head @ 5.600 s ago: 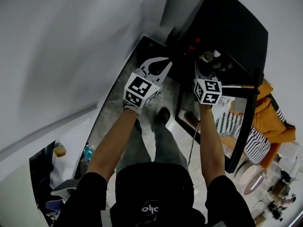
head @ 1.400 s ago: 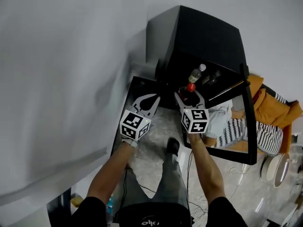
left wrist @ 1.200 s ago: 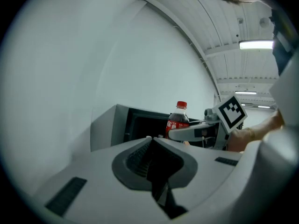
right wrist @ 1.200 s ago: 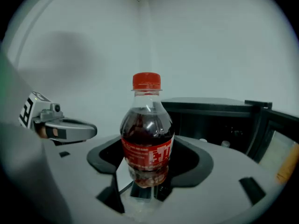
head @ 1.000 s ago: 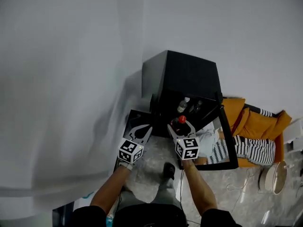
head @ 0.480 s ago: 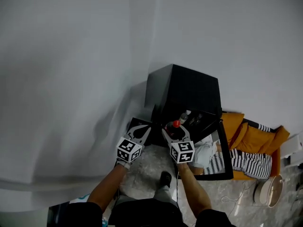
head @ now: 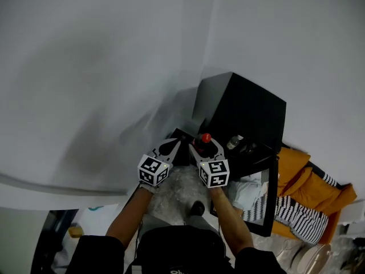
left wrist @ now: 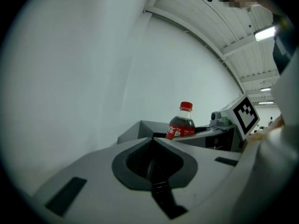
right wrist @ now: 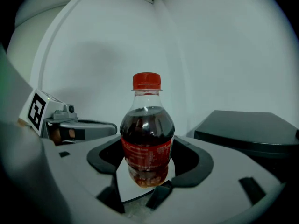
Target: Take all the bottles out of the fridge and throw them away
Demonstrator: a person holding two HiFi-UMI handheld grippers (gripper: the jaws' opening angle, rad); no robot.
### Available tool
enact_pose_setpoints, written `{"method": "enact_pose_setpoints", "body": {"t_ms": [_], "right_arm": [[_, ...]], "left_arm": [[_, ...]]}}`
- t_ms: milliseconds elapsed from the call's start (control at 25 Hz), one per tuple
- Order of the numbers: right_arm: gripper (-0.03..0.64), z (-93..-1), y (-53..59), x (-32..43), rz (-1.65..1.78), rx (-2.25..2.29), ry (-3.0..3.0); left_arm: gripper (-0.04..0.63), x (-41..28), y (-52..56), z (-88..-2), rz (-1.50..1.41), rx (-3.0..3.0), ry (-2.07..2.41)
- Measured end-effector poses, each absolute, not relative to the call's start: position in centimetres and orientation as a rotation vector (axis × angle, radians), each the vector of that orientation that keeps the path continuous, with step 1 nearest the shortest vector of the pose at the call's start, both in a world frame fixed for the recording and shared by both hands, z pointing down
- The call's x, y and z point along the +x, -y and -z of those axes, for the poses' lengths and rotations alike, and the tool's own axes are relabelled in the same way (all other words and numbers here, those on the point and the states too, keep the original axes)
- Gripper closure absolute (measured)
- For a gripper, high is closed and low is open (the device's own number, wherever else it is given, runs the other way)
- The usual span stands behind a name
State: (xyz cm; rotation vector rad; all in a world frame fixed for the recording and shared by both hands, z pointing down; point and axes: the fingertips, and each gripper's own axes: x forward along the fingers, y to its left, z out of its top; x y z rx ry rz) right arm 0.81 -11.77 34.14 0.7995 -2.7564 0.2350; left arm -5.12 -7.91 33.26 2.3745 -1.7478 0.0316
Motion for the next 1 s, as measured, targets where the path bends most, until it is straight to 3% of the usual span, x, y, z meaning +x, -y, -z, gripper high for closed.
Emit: {"method": "enact_pose_setpoints", "body": {"t_ms": [320, 1000], "right_arm": [[0.307, -36.5, 11.6, -2.5, -0.226, 0.602, 2.777], [0.307, -45.8, 13.3, -10.9, -0.329, 0.716, 2.748]], "left_arm": [[0.589, -8.0, 6.2, -35.6, -0.037, 2.24, 1.875], [0.589, -15.4, 5.8, -44.3, -0.06, 2.319, 1.661]]}}
